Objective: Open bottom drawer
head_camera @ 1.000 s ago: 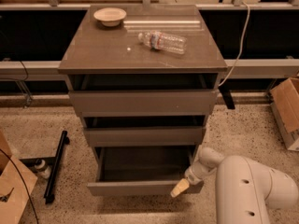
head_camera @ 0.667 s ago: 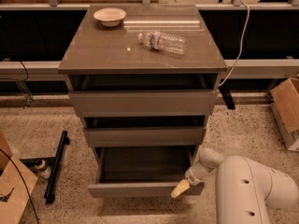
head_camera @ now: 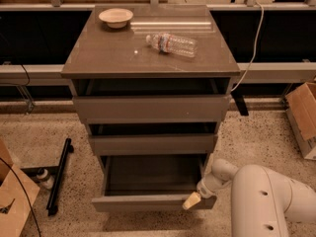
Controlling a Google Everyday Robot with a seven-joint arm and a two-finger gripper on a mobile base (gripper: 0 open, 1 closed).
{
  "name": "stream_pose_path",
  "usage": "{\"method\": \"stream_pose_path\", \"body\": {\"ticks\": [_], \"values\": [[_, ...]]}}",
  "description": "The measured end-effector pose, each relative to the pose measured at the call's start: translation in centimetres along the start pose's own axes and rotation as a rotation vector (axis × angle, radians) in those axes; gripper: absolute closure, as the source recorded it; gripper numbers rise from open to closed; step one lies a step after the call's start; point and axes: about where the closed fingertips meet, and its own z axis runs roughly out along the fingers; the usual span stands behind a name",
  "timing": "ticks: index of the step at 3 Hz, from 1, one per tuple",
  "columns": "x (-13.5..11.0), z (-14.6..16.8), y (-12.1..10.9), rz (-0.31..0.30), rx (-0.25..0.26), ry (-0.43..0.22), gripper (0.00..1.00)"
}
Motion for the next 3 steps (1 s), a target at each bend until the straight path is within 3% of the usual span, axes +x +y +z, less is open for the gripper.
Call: {"method": "stream_pose_path", "body": {"ticks": [1, 2, 3], "values": [[0.1, 0.24, 0.14, 0.0, -0.004, 0.002, 0.27], [0.5, 0.4, -0.02, 0.008, -0.017, 0.052, 0.0], [0.98, -0.39, -0.01, 0.039, -0.003, 0.053, 0.0]]}}
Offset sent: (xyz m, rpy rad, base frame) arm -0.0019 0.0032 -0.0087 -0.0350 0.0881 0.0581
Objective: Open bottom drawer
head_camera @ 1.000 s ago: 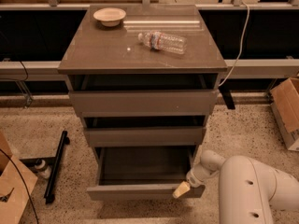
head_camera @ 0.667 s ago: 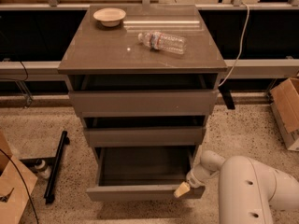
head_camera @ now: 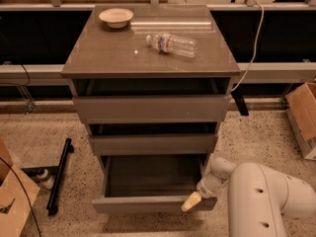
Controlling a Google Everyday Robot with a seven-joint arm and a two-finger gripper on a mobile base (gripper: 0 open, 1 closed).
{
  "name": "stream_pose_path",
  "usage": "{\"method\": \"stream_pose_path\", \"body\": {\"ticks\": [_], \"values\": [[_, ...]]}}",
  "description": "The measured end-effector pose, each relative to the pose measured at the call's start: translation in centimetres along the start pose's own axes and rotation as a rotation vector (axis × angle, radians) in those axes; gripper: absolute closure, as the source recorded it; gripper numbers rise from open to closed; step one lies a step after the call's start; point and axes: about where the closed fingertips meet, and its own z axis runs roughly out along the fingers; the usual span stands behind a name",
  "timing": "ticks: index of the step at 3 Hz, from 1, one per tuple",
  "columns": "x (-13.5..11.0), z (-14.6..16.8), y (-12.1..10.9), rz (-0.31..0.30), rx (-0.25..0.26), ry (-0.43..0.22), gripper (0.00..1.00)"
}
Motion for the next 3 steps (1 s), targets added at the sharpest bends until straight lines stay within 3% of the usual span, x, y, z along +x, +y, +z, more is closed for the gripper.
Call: {"method": "stream_pose_path", "body": {"ticks": [2, 3], "values": [[-0.36, 0.2, 0.25, 0.0, 0.0, 0.0, 0.0], [-0.4, 0.22, 0.28, 0.0, 0.0, 0.0, 0.18]]}}
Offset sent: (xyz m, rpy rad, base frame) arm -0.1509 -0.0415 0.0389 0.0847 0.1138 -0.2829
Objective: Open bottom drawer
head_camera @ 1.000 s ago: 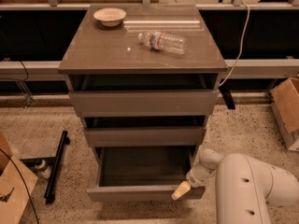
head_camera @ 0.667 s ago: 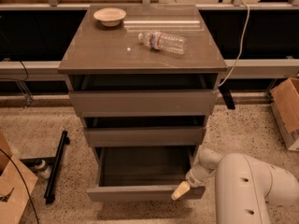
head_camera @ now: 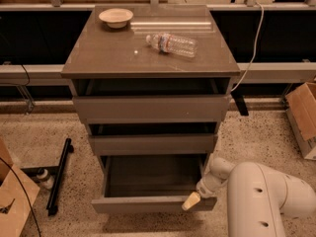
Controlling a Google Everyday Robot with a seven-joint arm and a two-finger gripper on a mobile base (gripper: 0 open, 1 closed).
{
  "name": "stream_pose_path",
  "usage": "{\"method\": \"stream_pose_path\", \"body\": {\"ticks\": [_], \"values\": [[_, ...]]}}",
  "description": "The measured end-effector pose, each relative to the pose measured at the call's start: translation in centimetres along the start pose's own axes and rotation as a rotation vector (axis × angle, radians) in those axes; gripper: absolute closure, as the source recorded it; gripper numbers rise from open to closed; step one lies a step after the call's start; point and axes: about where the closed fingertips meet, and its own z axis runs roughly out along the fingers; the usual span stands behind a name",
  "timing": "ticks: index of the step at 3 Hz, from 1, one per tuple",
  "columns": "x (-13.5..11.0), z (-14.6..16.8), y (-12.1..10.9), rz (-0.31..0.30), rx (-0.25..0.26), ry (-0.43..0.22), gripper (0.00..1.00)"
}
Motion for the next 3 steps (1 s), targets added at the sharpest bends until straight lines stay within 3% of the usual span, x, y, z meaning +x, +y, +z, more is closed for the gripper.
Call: {"method": "stream_pose_path", "body": {"ticks": [1, 2, 3], "values": [[1.12, -0.67, 1.0, 0.013, 0.004, -0.019, 0.42], [1.12, -0.66, 1.01, 0.013, 0.004, -0.019, 0.48], [1.22, -0.39, 1.16, 0.013, 0.0, -0.016, 0.25]]}}
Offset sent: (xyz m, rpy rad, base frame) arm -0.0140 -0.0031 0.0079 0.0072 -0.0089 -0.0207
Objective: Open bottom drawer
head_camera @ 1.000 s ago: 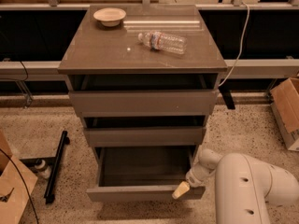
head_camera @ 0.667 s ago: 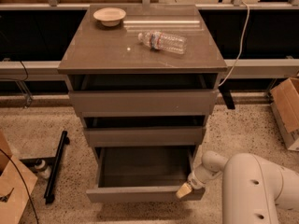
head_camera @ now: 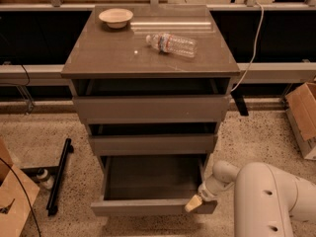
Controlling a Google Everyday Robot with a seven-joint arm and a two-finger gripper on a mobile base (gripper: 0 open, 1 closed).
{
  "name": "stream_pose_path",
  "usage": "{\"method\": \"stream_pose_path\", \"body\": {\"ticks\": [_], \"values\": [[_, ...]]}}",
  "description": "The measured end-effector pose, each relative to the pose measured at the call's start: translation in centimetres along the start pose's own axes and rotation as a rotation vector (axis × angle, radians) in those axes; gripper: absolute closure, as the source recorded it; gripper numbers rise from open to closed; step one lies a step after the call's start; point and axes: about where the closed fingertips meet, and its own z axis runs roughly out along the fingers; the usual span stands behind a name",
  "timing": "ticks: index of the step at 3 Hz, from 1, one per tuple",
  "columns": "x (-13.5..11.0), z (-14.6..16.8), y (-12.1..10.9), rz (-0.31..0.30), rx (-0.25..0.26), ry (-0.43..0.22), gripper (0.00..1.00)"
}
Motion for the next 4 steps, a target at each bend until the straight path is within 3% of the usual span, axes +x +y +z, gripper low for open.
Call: {"method": "stream_pose_path", "body": {"ticks": [1, 2, 3, 4], "values": [[1.03, 0.17, 1.08, 0.027, 0.004, 0.031, 0.0], [1.02, 0.18, 1.09, 0.027, 0.004, 0.031, 0.0], [0.94, 0.23, 1.15, 0.027, 0.004, 0.031, 0.18], [1.56, 0.07, 1.61, 0.042, 0.004, 0.026, 0.29]]}}
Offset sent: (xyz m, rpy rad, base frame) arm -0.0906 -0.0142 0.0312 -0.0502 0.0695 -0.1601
